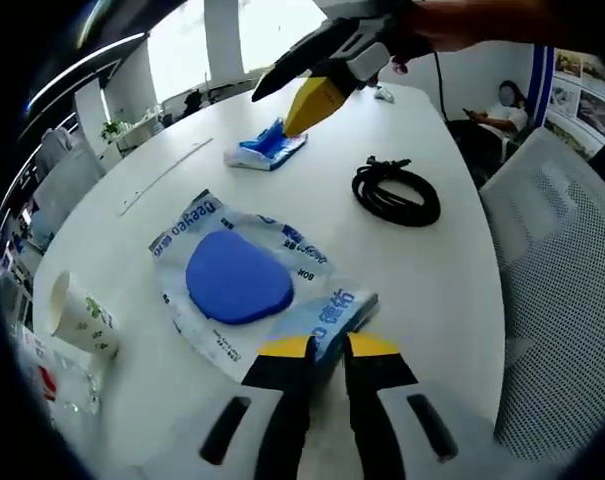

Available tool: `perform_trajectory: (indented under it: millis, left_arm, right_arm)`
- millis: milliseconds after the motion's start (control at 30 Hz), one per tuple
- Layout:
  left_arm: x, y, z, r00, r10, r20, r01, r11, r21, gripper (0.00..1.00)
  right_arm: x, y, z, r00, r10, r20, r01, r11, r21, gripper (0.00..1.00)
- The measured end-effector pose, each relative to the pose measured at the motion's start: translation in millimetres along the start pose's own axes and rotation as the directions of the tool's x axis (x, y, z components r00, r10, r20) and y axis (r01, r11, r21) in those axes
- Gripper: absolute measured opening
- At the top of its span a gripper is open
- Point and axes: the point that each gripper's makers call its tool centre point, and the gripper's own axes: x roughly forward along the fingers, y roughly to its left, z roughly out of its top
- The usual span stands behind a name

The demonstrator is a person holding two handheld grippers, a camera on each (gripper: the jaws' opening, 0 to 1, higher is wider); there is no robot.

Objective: Arrange the tabletop items into an orderly group along one side of the table until the central work area is clear of visible clutter.

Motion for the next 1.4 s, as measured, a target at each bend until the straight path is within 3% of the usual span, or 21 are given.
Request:
perform_trajectory:
  millis: [267,700,1400]
  left_arm:
    - [14,-25.2,11.8,0.999,-0.028,0.021,0.027,0.999,0.043,0.2]
    - [25,-44.1,27.9,0.997,-0.065,0.052,0.061,0.994,0.087,0.19]
    - [1,-32.2,-6.8,0.999,-0.049,0.02,0.049,0.999,0.014,0.14]
  right_arm:
    - [-1,2,-0.2,1.0,0.002,-0.004,-0.002,1.0,-0.003,0.65]
    - [-4,2,-4.4,1.0,-0.003,-0.01,0.003,1.0,0.001,0.65]
    - [0,7,-20.1,1.0,0.009,-0.021,-0.008,0.999,0.032,0.64]
